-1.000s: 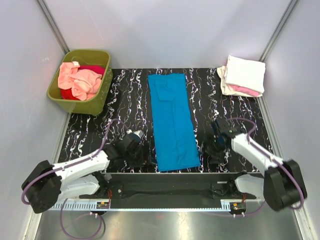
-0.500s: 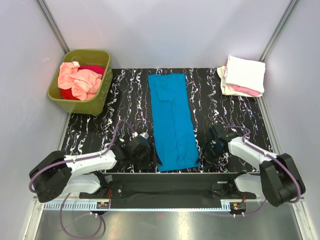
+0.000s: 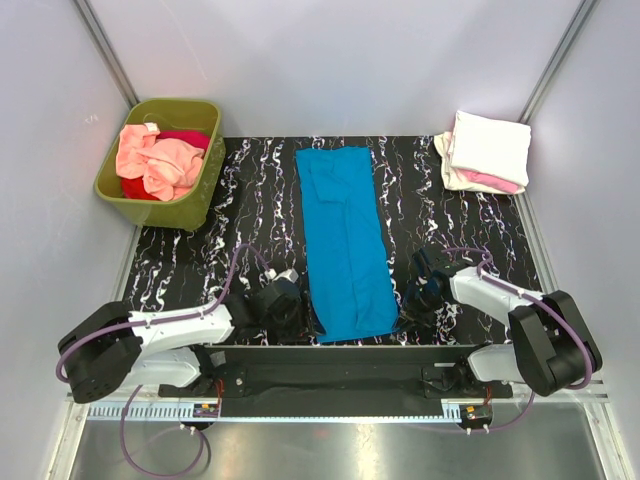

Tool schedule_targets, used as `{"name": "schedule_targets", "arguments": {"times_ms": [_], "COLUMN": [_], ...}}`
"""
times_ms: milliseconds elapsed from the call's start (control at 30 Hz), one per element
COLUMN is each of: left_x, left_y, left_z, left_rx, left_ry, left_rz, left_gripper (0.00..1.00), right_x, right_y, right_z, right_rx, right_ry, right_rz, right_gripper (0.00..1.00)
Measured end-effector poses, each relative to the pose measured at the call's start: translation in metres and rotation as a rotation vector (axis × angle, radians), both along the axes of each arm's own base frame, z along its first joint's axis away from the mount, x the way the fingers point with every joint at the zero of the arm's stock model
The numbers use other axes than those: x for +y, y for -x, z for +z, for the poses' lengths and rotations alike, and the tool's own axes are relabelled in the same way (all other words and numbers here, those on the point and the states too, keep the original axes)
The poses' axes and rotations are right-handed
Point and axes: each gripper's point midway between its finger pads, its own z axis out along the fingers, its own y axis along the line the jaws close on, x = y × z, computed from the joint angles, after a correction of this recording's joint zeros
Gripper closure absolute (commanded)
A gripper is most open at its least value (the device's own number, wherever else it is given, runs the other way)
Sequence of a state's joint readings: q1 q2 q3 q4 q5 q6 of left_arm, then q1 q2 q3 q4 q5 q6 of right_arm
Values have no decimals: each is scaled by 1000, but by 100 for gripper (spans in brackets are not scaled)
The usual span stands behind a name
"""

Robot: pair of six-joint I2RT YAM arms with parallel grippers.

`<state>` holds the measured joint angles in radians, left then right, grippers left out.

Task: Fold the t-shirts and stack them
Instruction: Fold the tshirt

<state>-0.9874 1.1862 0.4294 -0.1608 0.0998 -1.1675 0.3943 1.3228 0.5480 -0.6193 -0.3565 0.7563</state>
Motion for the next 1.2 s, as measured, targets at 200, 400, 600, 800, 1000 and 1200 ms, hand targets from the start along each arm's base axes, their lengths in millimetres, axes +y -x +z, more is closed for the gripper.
{"name": "schedule_targets", "arguments": {"times_ms": [200, 400, 600, 800, 1000, 1200], "left_x": [-2, -10, -10, -2, 6, 15], "left_y": [5, 2, -3, 0, 6, 7], "left_z": [-5, -6, -12, -9, 21, 46], "left_rx": [15, 13, 1, -9, -60, -75], "left_ry": [-4, 6, -43, -92, -48, -77], "left_rz": [3, 4, -1, -12, -1, 10], "left_gripper": [51, 63, 100, 100, 100, 96], "right_x": [0, 0, 0, 1, 5, 15], "right_y": [-2, -2, -2, -3, 10, 25], "right_z": [0, 0, 0, 11, 40, 62], "right_rx": [-9, -10, -15, -63, -143, -151], "right_ry": [1, 0, 0, -23, -84, -140], "right_rz": [2, 4, 8, 6, 2, -9], "right_gripper": [84, 94, 100, 100, 100, 100]}}
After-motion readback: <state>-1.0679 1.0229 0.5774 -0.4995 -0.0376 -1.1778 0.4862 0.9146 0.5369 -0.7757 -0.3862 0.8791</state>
